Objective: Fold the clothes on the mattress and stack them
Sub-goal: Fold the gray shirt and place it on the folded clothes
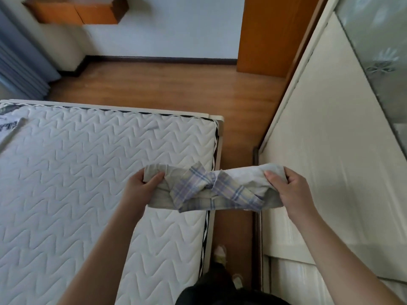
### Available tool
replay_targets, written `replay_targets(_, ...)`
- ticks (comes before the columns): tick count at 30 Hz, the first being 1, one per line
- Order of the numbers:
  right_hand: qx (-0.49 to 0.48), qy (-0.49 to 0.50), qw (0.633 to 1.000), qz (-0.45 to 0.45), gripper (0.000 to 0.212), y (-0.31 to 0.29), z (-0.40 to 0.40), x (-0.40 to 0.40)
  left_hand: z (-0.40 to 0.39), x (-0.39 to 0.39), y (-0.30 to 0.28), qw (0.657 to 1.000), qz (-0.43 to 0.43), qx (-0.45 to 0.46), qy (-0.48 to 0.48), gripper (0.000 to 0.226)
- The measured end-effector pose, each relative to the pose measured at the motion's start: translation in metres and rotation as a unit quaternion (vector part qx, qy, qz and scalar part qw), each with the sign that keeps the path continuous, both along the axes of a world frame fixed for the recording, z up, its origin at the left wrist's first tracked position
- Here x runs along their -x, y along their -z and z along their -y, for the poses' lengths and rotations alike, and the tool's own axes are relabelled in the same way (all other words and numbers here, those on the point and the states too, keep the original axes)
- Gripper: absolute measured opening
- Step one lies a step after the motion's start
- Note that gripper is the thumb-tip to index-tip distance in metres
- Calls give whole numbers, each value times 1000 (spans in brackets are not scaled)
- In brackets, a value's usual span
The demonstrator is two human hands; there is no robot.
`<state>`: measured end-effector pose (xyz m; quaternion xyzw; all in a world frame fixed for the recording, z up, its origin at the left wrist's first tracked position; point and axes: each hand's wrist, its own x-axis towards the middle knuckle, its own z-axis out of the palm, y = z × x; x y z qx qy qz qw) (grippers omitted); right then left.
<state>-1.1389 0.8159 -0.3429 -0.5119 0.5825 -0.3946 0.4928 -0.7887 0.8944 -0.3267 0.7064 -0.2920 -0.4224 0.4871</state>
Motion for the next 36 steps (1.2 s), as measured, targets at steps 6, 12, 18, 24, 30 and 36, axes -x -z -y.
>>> replay_targets(6,-6,87,996,-24,13,3,61,8,97,-1,7,999,-3,6,53,6)
replay_targets(12,-3,113,993,-28,12,-1,118,-3,186,-16,8,994,-3,4,111,9)
replay_targets(18,-8,116,993,-28,15,-6,185,-20,258,-33,4,993,-9,-1,120,12)
replay_targets(24,-8,91,996,-25,19,-11,269,-28,328,-45,9,996,-31,5,89,9)
replay_targets(30,-13,52,998,-14,20,-2,363,-40,397,-46,15,998,-36,2,47,10)
replay_targets(36,-7,3,1000,1,11,3,451,-62,454,-55,10,1000,-17,-2,-2,13)
